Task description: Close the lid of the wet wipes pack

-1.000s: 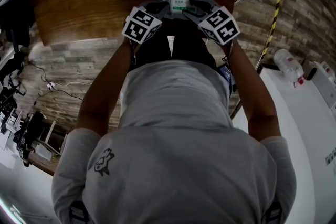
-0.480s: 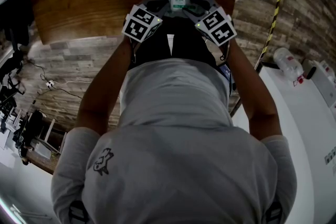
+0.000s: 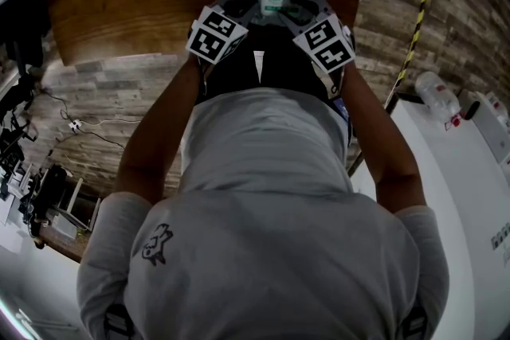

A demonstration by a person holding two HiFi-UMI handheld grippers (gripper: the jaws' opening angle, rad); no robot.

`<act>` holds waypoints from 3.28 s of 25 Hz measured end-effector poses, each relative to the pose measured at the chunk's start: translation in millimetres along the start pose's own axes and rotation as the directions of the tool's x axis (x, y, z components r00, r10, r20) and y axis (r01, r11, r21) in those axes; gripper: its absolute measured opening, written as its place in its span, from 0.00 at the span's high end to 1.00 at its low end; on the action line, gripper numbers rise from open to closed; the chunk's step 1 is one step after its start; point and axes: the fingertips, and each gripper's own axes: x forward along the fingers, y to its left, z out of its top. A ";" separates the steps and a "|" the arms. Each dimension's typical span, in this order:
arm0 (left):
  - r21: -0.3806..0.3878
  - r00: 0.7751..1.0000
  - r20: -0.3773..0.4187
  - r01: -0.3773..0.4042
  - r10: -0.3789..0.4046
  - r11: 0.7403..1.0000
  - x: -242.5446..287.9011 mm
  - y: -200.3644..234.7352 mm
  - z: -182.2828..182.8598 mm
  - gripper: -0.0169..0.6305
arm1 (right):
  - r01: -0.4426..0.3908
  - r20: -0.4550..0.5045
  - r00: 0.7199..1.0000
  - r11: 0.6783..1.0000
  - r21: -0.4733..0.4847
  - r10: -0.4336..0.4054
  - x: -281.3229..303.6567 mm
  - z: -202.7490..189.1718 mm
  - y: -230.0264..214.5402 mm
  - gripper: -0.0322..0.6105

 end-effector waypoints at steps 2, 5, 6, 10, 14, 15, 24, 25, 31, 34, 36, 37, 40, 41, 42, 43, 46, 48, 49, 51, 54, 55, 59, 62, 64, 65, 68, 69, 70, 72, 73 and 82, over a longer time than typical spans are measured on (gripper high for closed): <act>0.001 1.000 -0.001 0.001 -0.001 1.000 0.1 0.2 0.1 0.95 | 0.014 -0.003 1.000 1.000 -0.011 -0.014 0.8 0.0 -0.1 0.66; 0.003 1.000 0.003 0.001 -0.001 1.000 0.4 0.2 0.8 0.95 | 0.040 -0.006 0.999 0.999 -0.030 -0.040 2.1 -1.4 0.0 0.66; 0.003 1.000 0.003 0.001 -0.001 1.000 0.5 0.2 0.8 0.95 | 0.049 -0.007 0.999 0.998 -0.035 -0.049 2.9 -2.4 0.1 0.66; 0.007 1.000 -0.002 0.002 -0.002 1.000 0.1 -0.3 -0.2 0.95 | 0.077 -0.011 0.997 0.996 -0.053 -0.077 4.5 -4.8 1.8 0.66; 0.008 1.000 0.000 -0.002 0.002 1.000 -0.1 0.4 1.8 0.95 | 0.108 -0.006 0.994 0.991 -0.076 -0.109 5.5 -4.1 1.0 0.66; 0.007 1.000 0.000 -0.003 0.003 1.000 -0.3 0.3 2.7 0.95 | 0.115 -0.003 0.993 0.990 -0.082 -0.116 5.7 -4.1 0.7 0.66; 0.011 1.000 0.000 -0.009 0.009 1.000 0.6 0.8 3.9 0.95 | 0.143 0.038 0.989 0.985 -0.095 -0.140 6.5 -4.6 -0.1 0.66; 0.014 1.000 0.002 -0.008 0.008 1.000 1.2 0.9 3.7 0.95 | 0.138 0.039 0.990 0.986 -0.091 -0.135 6.4 -4.6 -0.2 0.66; 0.029 1.000 -0.013 -0.008 0.008 1.000 -4.1 1.1 3.6 0.95 | 0.077 0.021 0.997 0.997 -0.029 -0.077 1.1 -2.1 2.3 0.66; 0.039 1.000 0.001 -0.016 0.016 0.999 -12.0 2.8 9.8 0.95 | 0.070 0.046 0.997 0.998 -0.008 -0.069 -9.0 5.3 3.7 0.66; 0.051 1.000 0.013 -0.021 0.021 0.998 -19.7 4.6 16.6 0.95 | 0.074 0.060 0.995 0.997 0.003 -0.074 -16.1 9.4 4.1 0.66; 0.059 1.000 0.017 -0.023 0.022 0.998 -23.9 5.4 19.8 0.95 | 0.077 0.065 0.995 0.997 0.012 -0.077 -19.7 11.4 4.1 0.66; 0.081 0.999 0.032 -0.030 0.027 0.996 -37.1 6.2 30.4 0.95 | 0.084 0.076 0.993 0.996 0.036 -0.086 -32.2 17.7 3.9 0.67; 0.085 0.999 0.038 -0.035 0.032 0.996 -42.6 7.1 34.5 0.95 | 0.087 0.085 0.992 0.995 0.044 -0.090 -37.0 21.1 3.4 0.68; 0.089 0.998 0.047 -0.043 0.039 0.995 -48.6 8.4 39.7 0.95 | 0.091 0.097 0.991 0.994 0.053 -0.096 -42.2 25.4 2.7 0.69; 0.096 0.997 0.060 -0.052 0.046 0.994 -54.6 9.4 45.5 0.95 | 0.096 0.111 0.988 0.993 0.062 -0.103 -47.7 30.1 1.9 0.70; 0.128 0.993 0.100 -0.070 0.057 0.989 -71.6 7.8 62.7 0.95 | 0.127 0.154 0.978 0.988 0.087 -0.139 -68.0 43.9 -3.2 0.74; 0.146 0.990 0.129 -0.079 0.060 0.986 -84.3 5.4 75.0 0.95 | 0.153 0.186 0.968 0.983 0.101 -0.170 -82.8 53.7 -8.7 0.78; 0.154 0.988 0.145 -0.082 0.060 0.985 -91.1 3.5 81.6 0.95 | 0.166 0.205 0.961 0.980 0.108 -0.186 -90.6 58.6 -11.5 0.79; 0.169 0.983 0.175 -0.086 0.056 0.982 -104.5 -2.6 95.0 0.95 | 0.191 0.245 0.945 0.973 0.129 -0.218 -107.9 67.5 -16.3 0.82; 0.196 0.974 0.220 -0.092 0.048 0.976 -124.2 -9.4 114.1 0.95 | 0.220 0.280 0.924 0.961 0.168 -0.261 -134.0 76.9 -19.9 0.85; 0.202 0.971 0.235 -0.096 0.047 0.975 -131.6 -10.8 119.9 0.95 | 0.219 0.294 0.918 0.958 0.186 -0.267 -142.3 79.9 -19.9 0.86; 0.222 0.953 0.299 -0.115 0.045 0.968 -160.2 -19.0 144.5 0.95 | 0.210 0.368 0.883 0.946 0.249 -0.293 -179.9 94.2 -15.7 0.88; 0.242 0.940 0.339 -0.125 0.036 0.962 -176.8 -25.7 160.2 0.95 | 0.238 0.416 0.848 0.937 0.254 -0.329 -206.6 107.0 -10.7 0.89; 0.264 0.934 0.357 -0.136 0.034 0.955 -187.6 -29.6 167.4 0.95 | 0.248 0.449 0.825 0.934 0.258 -0.343 -222.4 116.5 -6.3 0.89; 0.273 0.930 0.366 -0.140 0.032 0.952 -193.0 -31.9 171.4 0.95 | 0.252 0.464 0.814 0.932 0.259 -0.349 -230.3 121.2 -4.6 0.89; 0.270 0.914 0.405 -0.135 0.014 0.953 -210.2 -39.3 181.2 0.95 | 0.273 0.507 0.779 0.927 0.257 -0.369 -250.7 133.1 1.2 0.89; 0.268 0.908 0.420 -0.132 0.008 0.954 -216.5 -42.2 183.2 0.95 | 0.279 0.521 0.766 0.926 0.257 -0.375 -256.3 136.2 4.0 0.89; 0.269 0.901 0.434 -0.131 0.002 0.954 -222.9 -45.3 185.0 0.95 | 0.284 0.535 0.754 0.924 0.256 -0.381 -261.5 138.9 7.0 0.89; 0.275 0.887 0.462 -0.131 -0.011 0.953 -235.4 -51.7 188.7 0.95 | 0.294 0.558 0.732 0.920 0.258 -0.391 -271.1 143.7 12.1 0.89; 0.278 0.880 0.474 -0.132 -0.016 0.952 -241.3 -54.3 190.5 0.95 | 0.297 0.565 0.724 0.918 0.261 -0.395 -275.0 145.8 14.3 0.89; 0.302 0.854 0.518 -0.139 -0.041 0.943 -272.7 -56.1 193.6 0.95 | 0.317 0.601 0.682 0.909 0.272 -0.417 -289.0 165.6 30.3 0.89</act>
